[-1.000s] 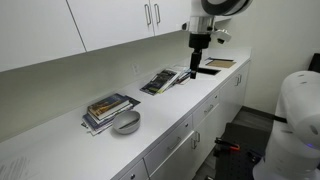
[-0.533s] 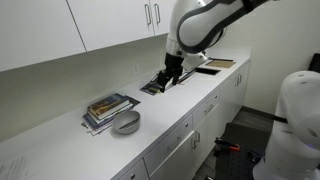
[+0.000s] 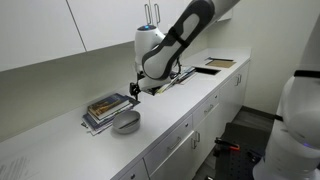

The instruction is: Pick up the pen in the bowl and put it on the table

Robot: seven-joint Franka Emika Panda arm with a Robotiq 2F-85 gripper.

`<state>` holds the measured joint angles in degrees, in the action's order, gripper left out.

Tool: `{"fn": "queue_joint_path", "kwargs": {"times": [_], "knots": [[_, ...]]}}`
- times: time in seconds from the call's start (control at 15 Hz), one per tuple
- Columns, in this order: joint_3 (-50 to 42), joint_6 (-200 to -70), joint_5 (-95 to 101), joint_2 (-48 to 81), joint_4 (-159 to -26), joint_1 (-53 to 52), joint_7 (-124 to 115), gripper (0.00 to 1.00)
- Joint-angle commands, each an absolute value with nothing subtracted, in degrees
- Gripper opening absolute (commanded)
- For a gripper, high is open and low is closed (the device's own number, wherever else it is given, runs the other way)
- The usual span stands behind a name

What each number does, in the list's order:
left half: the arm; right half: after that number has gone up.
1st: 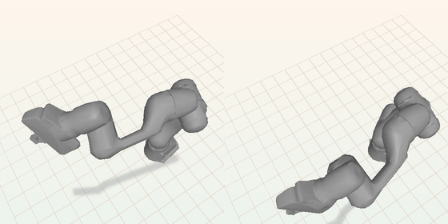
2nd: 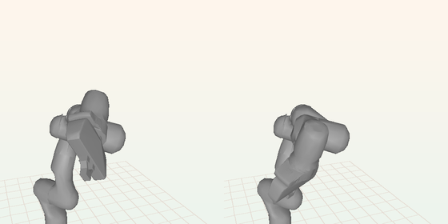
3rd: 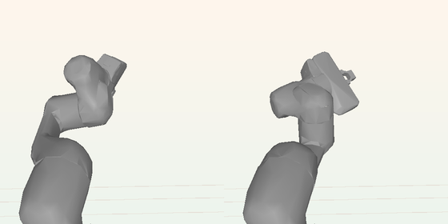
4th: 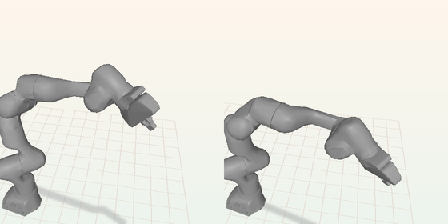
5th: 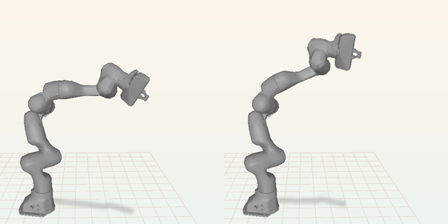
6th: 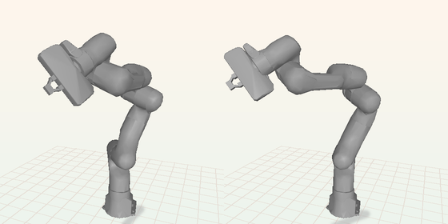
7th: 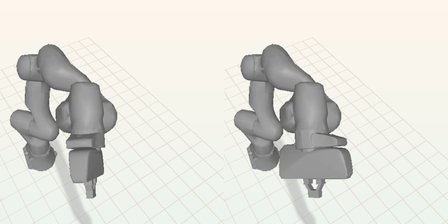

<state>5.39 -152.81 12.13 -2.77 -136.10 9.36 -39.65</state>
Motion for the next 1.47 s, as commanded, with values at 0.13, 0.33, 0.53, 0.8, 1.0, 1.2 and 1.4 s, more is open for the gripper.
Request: {"fn": "queue_joint_path", "kwargs": {"times": [0.13, 0.33, 0.53, 0.8, 1.0, 1.2, 1.4], "knots": [[0.6, -146.6, 20.9, 8.6, -124.6, 3.3, -64.7, 1.0], [-2.1, -143.6, 19.2, 14.0, -119.4, -1.5, -74.3, 1.0], [-4.2, -139.5, 16.6, 19.4, -113.7, -4.7, -81.4, 1.0], [-5.8, -134.6, 11.1, 26.0, -106.2, -6.7, -88.9, 1.0], [-5.6, -130.9, 5.5, 30.2, -100.7, -6.8, -93.2, 0.99], [-5.4, -128.1, -0.2, 33.9, -95.4, -6.5, -97.5, 0.93], [-5.6, -127.5, -4.9, 36.9, -91.7, -6.0, -102.6, 0.84]]}}
